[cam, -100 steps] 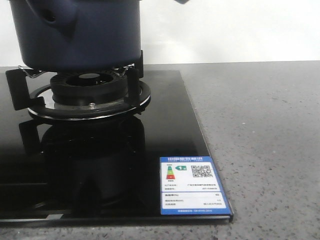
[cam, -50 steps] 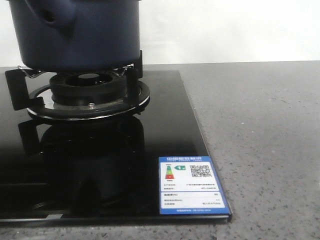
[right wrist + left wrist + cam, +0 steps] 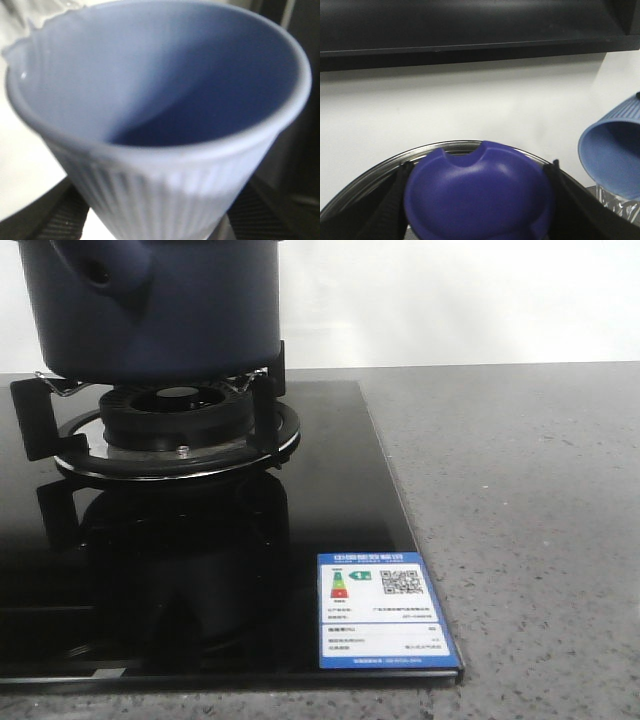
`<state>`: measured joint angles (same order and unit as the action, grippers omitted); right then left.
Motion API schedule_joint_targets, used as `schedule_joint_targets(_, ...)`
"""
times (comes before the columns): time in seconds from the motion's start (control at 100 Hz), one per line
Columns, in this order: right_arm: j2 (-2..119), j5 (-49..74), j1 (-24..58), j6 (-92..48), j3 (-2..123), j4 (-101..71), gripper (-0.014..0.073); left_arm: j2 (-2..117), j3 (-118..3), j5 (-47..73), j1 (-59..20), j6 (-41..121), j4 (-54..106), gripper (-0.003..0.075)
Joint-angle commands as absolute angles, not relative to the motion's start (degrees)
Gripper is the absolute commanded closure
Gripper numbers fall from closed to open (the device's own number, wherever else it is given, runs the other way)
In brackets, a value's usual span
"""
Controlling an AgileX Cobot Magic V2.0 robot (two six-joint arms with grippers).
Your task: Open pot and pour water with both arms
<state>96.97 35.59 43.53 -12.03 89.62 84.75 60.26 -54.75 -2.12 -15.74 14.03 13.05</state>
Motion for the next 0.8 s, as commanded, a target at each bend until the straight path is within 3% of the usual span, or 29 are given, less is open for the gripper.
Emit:
schedule_joint_targets(0.0, 94.1, 35.1, 44.0, -12.1, 91.9, 92.6, 0.0205, 58.6, -56.8, -8.8, -15.6, 13.9, 13.1, 0.0332)
schedule_joint_targets(0.79, 94.1, 32.7, 44.0, -12.1, 91.9, 94.8, 0.0205, 58.6, -56.8, -8.8, -15.6, 13.9, 13.1, 0.0332)
